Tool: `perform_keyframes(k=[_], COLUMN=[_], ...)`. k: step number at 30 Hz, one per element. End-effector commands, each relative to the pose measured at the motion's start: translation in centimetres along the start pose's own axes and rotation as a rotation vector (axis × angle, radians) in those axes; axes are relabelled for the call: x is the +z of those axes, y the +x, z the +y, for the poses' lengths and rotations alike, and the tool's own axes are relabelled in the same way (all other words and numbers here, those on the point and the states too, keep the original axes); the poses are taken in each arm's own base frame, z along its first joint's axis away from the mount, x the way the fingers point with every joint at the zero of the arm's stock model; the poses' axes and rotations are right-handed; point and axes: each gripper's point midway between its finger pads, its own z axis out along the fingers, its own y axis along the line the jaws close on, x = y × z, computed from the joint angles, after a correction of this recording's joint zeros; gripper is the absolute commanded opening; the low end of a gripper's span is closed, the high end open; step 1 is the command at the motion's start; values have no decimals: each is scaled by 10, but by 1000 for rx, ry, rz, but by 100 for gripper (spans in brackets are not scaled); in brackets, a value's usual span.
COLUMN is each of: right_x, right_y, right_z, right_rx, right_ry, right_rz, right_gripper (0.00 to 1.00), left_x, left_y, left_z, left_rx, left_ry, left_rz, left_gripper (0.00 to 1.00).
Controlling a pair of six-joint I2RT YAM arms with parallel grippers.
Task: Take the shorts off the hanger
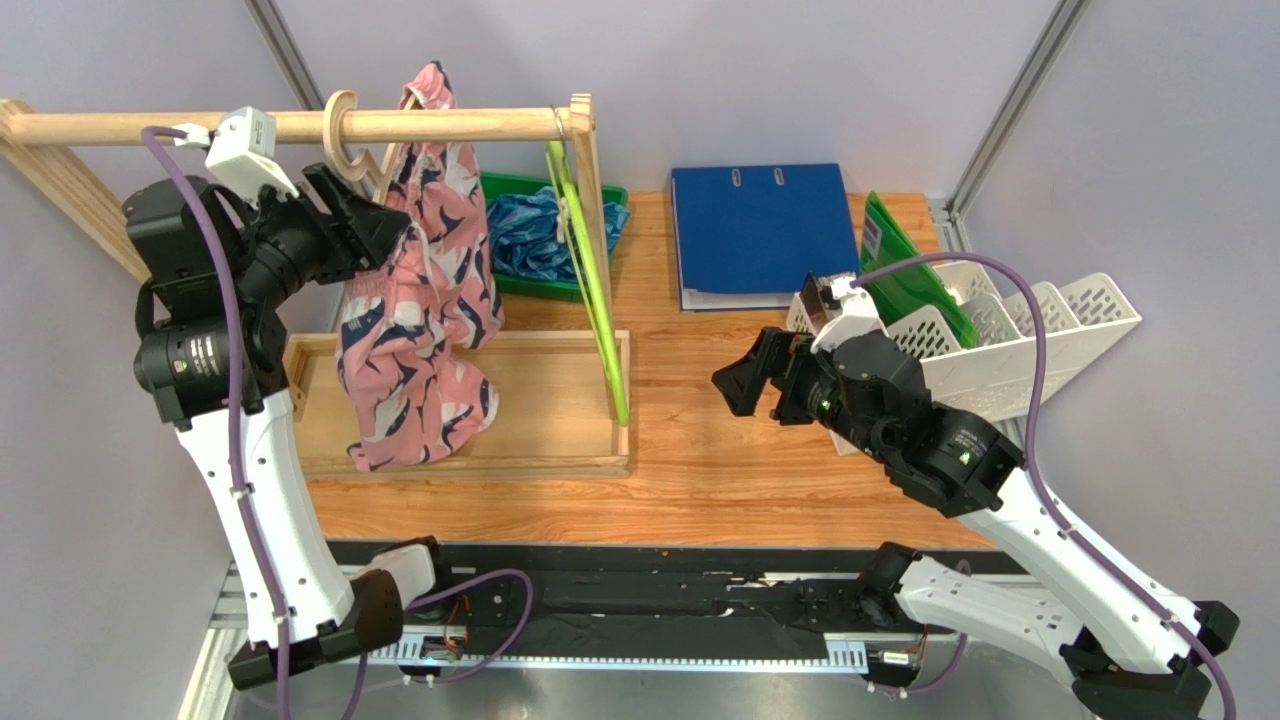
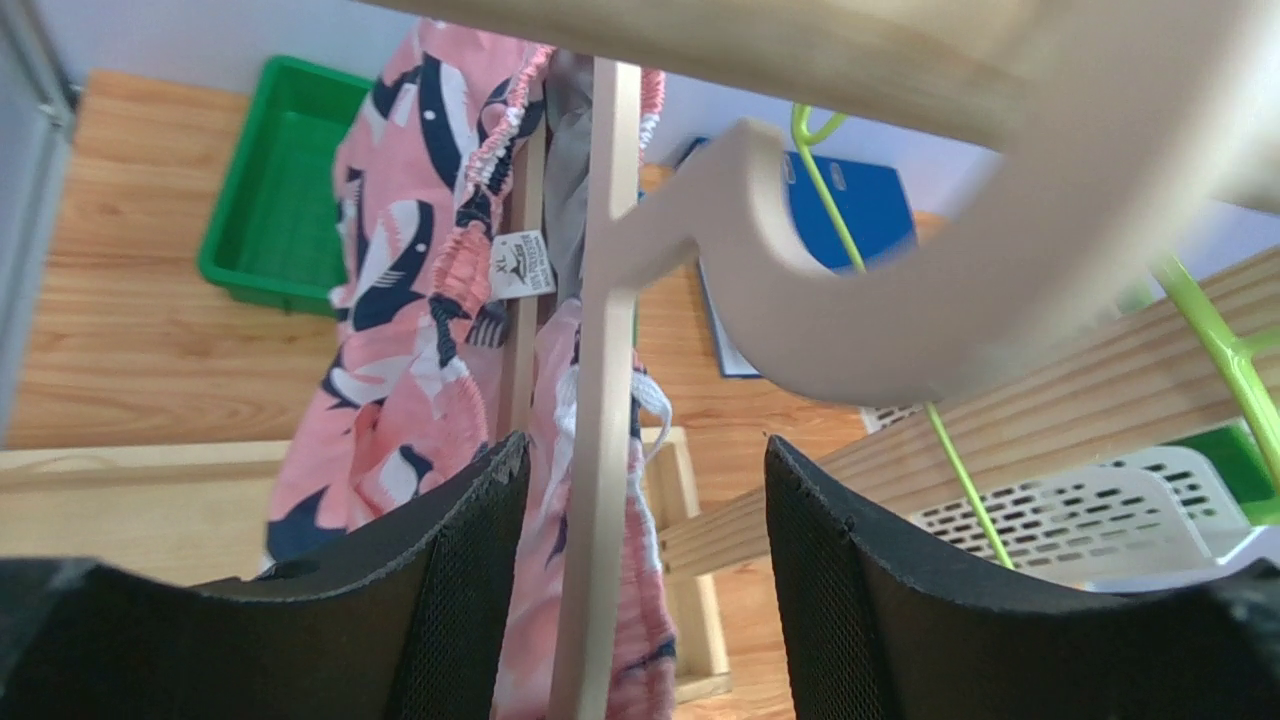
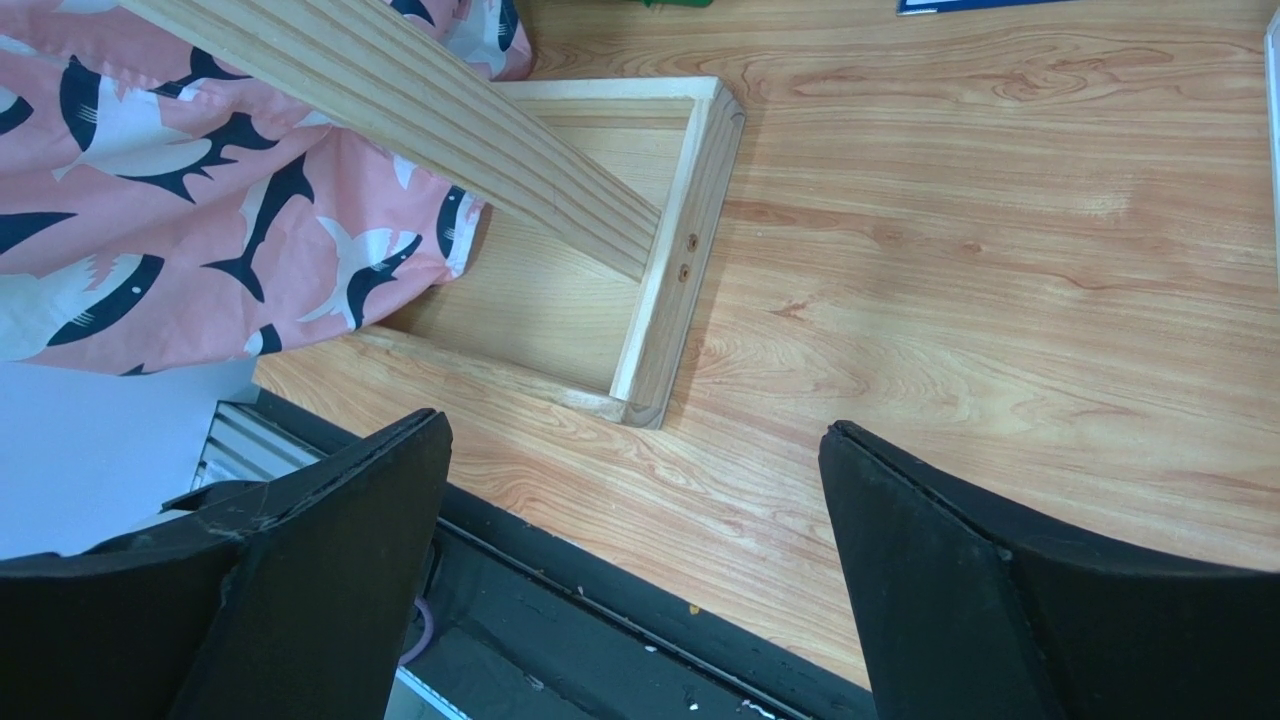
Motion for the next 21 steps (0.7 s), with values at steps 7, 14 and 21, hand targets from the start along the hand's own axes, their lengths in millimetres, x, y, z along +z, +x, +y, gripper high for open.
perform_keyframes(k=[7, 14, 21], right_x=[-7, -5, -7], right_y=[-12, -10, -11], right_z=[8, 8, 8], right_rx=[-16, -9, -9], right_ry=[-34, -36, -36], right_rz=[-38, -33, -37], right_gripper=[100, 100, 100], left_x=[7, 10, 14], left_y=[-7, -2, -1], left_z=[-31, -30, -32], left_rx=[-141, -193, -265], left_ry=[264, 306, 361], left_rz=[-13, -10, -2], left_gripper=[54, 45, 38])
